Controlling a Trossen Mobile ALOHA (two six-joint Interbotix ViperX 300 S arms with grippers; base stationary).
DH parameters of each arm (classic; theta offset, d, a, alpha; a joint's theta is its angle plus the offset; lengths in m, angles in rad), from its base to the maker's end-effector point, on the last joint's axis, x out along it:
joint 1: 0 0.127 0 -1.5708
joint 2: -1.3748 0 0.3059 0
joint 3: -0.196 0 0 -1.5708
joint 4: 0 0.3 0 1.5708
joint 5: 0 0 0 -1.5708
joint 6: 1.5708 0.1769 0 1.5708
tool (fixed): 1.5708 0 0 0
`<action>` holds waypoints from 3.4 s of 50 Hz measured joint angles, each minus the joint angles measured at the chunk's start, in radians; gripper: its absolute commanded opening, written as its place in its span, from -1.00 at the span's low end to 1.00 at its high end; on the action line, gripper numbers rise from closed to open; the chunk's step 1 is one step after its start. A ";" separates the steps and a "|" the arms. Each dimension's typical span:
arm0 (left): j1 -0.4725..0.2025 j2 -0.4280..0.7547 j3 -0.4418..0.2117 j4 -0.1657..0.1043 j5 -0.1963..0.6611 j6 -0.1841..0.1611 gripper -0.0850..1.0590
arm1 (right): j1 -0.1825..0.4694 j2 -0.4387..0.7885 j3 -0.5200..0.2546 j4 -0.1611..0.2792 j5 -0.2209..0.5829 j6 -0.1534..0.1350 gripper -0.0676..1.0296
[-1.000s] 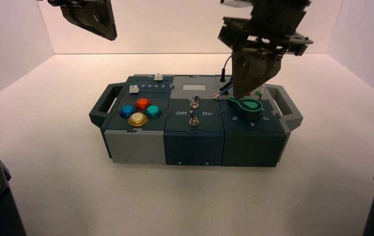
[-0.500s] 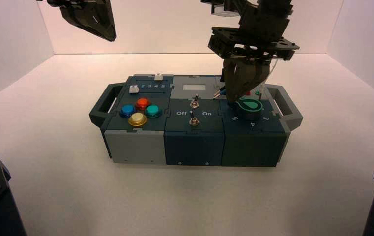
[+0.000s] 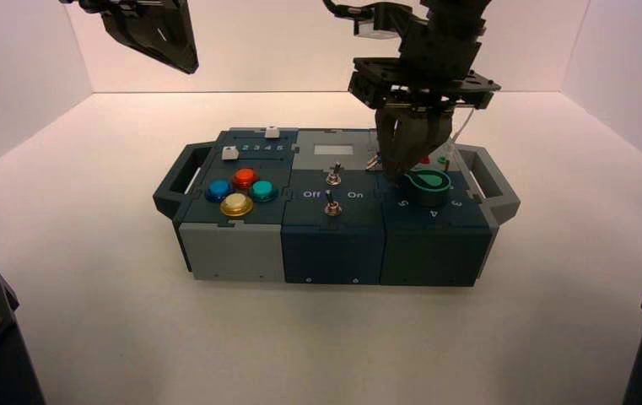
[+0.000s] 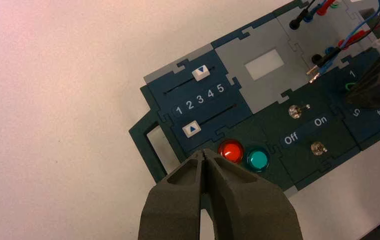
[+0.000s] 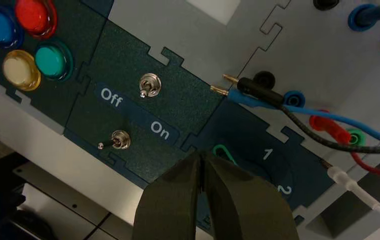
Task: Turn the knob to position 1.
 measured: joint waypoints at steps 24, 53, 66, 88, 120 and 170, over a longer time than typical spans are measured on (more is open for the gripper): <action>0.002 0.000 -0.006 0.006 0.003 0.005 -0.91 | -0.017 0.008 -0.020 -0.021 0.002 0.000 -0.92; 0.002 0.000 -0.008 0.011 0.003 0.008 -0.91 | -0.038 0.037 -0.040 -0.040 0.008 0.002 -0.92; 0.000 0.002 -0.011 0.009 0.005 0.011 -0.91 | -0.060 0.037 -0.048 -0.052 0.015 0.002 -0.92; 0.002 0.002 -0.011 0.011 0.005 0.012 -0.91 | -0.080 0.037 -0.052 -0.071 0.029 0.002 -0.92; 0.002 0.005 -0.012 0.011 0.005 0.012 -0.91 | -0.097 0.037 -0.055 -0.087 0.037 0.002 -0.92; 0.000 0.037 -0.020 0.021 0.051 0.015 -0.91 | -0.097 -0.138 -0.061 -0.071 0.201 0.003 -0.92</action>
